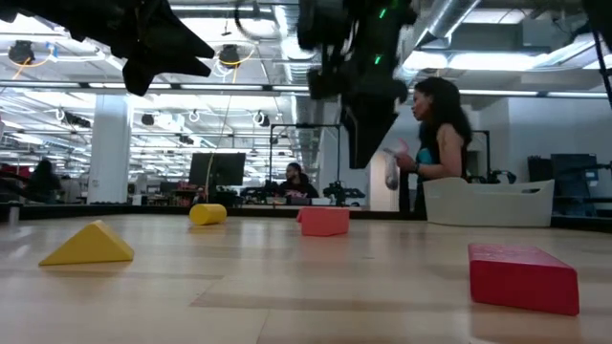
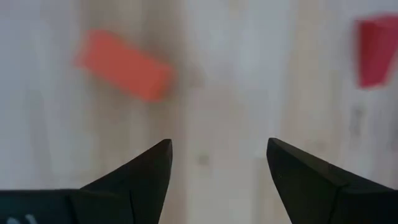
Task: Sort & place blocks by color
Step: Put the bottom red block into the white bin
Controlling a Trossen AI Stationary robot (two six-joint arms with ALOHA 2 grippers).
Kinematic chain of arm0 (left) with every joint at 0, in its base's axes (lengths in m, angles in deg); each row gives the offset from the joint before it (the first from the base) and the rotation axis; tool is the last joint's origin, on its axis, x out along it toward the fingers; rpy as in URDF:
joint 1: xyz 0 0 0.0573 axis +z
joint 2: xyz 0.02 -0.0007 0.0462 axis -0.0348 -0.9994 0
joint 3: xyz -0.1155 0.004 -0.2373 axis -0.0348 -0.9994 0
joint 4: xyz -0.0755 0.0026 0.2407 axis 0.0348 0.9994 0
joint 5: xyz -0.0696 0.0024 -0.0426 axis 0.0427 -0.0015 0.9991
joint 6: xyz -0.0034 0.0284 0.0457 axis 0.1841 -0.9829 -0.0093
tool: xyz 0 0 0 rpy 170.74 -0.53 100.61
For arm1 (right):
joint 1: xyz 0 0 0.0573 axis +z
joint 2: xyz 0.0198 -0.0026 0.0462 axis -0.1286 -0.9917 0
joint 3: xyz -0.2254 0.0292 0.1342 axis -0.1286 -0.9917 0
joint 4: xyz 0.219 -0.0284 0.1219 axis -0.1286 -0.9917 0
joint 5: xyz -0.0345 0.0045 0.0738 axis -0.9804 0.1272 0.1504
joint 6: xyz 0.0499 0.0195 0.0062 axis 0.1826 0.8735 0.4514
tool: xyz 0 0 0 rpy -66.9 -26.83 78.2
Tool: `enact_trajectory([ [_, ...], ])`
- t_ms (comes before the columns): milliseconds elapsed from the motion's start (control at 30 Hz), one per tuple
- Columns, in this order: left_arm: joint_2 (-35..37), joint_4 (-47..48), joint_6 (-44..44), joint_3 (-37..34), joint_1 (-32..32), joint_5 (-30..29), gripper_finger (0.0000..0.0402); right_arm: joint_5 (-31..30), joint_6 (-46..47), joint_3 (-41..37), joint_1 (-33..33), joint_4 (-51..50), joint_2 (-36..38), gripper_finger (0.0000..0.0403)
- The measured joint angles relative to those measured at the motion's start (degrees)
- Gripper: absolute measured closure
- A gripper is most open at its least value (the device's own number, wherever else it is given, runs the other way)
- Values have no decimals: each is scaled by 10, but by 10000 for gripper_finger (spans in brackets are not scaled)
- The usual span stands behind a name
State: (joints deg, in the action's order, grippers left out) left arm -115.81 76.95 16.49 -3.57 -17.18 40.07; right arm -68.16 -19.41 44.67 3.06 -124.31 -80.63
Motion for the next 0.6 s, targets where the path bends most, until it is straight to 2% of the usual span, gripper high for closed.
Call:
enact_trajectory([
  [100, 0, 5, -3, 0, -2, 0, 254, -79, 31, -29, 79, 20, 39, 117],
  [233, 0, 9, -5, 0, -2, -1, 254, -112, 129, -116, 155, 87, 123, 117],
  [333, 0, 10, -7, 0, -2, -5, 254, -114, 213, -207, 191, 173, 195, 117],
  [400, 0, 8, -10, 0, -1, -7, 254, -98, 239, -266, 209, 270, 231, 117],
  [500, 0, -6, -22, 0, -1, -19, 254, -28, 228, -325, 231, 369, 249, 117],
  [600, 0, -19, -34, 0, -1, -25, 254, -13, 180, -341, 258, 412, 238, 117],
])
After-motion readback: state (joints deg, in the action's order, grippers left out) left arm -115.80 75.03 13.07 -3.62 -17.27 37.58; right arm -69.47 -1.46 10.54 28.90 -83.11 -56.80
